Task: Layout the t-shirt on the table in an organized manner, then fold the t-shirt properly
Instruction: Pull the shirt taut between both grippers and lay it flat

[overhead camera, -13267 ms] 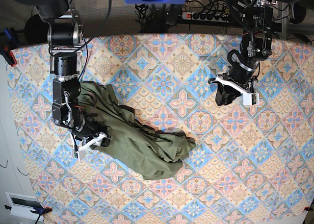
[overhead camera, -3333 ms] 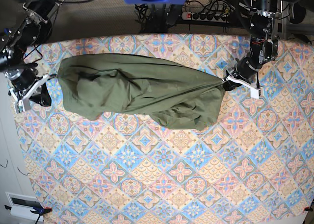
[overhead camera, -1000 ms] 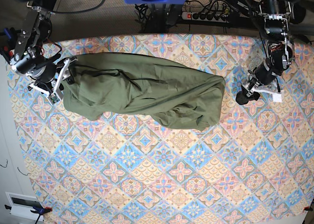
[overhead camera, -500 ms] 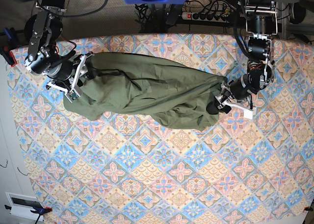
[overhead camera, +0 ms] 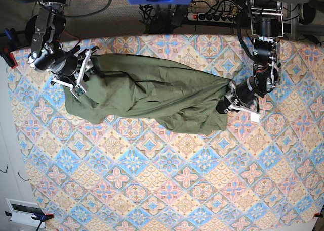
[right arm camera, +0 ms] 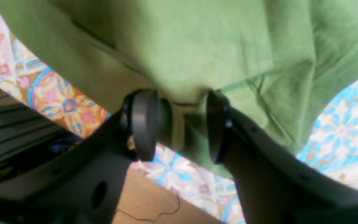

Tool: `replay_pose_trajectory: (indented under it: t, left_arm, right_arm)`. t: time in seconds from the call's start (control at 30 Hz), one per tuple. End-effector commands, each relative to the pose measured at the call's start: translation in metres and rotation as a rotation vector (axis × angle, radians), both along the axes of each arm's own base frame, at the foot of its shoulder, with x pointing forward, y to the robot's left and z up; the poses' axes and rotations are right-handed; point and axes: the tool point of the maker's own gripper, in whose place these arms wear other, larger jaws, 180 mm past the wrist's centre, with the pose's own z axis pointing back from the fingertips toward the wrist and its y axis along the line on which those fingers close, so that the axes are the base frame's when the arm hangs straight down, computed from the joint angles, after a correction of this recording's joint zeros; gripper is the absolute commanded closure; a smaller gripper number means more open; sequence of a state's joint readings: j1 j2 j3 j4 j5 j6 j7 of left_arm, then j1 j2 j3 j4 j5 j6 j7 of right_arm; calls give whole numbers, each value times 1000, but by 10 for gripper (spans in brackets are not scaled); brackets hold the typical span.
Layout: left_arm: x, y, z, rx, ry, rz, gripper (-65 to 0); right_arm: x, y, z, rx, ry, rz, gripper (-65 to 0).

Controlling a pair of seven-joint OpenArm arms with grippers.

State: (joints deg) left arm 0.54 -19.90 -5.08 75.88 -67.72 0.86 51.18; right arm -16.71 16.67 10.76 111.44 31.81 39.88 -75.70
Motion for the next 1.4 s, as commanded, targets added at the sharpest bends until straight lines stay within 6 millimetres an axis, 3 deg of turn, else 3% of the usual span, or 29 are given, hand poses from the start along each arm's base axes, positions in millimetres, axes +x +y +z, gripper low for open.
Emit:
replay_pose_trajectory:
  t: [0.0,0.1,0.23,0.4,0.5,0.6,0.97,1.2,1.37]
  left_arm:
    - [7,12,19,7,-58,20,0]
    - [7,30,41,23,-122,62,0]
    - [-7,47,54,64,-155,87,0]
    - [-32,75,52,112,-128,122,0]
    - [-43,88,48,126,-111,154,0]
    - [-45,98,51,135,-115,180,0]
    - [-46,96,48,132,-108,177,0]
    - [-51,96,45,132,-96,176,0]
    - [-51,96,45,132,-95,176,0]
  right_arm:
    - [3,-2,7,-5,-25,7,-253]
    - [3,-1,7,-4,-25,9,-253]
    - [3,1,6,0,-23,12,-253]
    - [5,2,8,3,-32,12,-264]
    - [9,0,10,3,-43,7,-315]
    - [25,-1,20,1,-87,5,-372]
    - [81,11,55,40,-243,29,-384]
    - [89,28,38,11,-196,95,-384]
    - [85,33,10,-76,-140,147,-351]
